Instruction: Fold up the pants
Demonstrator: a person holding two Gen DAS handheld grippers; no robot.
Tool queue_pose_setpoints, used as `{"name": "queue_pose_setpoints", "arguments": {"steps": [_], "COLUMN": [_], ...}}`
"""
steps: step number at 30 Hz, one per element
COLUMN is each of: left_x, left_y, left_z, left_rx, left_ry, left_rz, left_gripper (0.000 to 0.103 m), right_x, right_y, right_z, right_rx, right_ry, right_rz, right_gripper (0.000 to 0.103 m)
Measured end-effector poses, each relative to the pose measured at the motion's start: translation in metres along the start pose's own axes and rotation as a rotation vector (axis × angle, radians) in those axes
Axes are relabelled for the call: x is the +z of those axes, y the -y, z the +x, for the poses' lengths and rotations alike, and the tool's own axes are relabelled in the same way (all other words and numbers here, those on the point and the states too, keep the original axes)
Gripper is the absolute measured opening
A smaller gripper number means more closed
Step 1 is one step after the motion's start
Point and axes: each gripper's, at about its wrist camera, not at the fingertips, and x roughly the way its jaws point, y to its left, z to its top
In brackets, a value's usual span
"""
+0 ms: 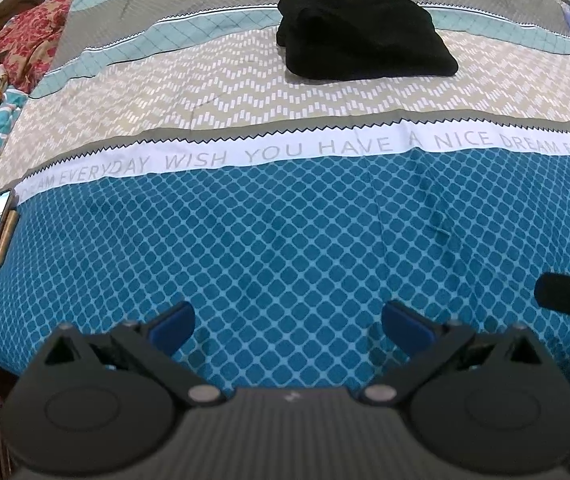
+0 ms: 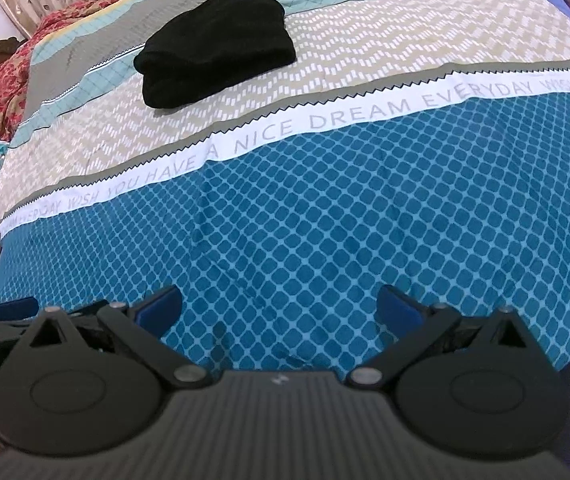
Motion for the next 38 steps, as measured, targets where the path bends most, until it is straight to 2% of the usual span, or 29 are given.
{"name": "queue_pose_setpoints", "arguments": {"steps": [31,38], "left_x": [-0.0042,-0.0027], "left_y": [0.0013,0.002], "left_z": [0.0085,0.0034], "left_rx": [-0.025,-0.055], "left_ry": [-0.044,-0.009], "left_rz": [0.014,0.038], "left_gripper": [0.103,0.103], "right_x": [-0.0015,-0.0027], "right_y": [0.0041,0.0017], "right_z": [0.007,0.0029], "right_rx": [0.002,0.011], "right_ry": [-0.023,0.006], "right_rz": [0.008,-0.011], "right_gripper": [0.103,0.103]}}
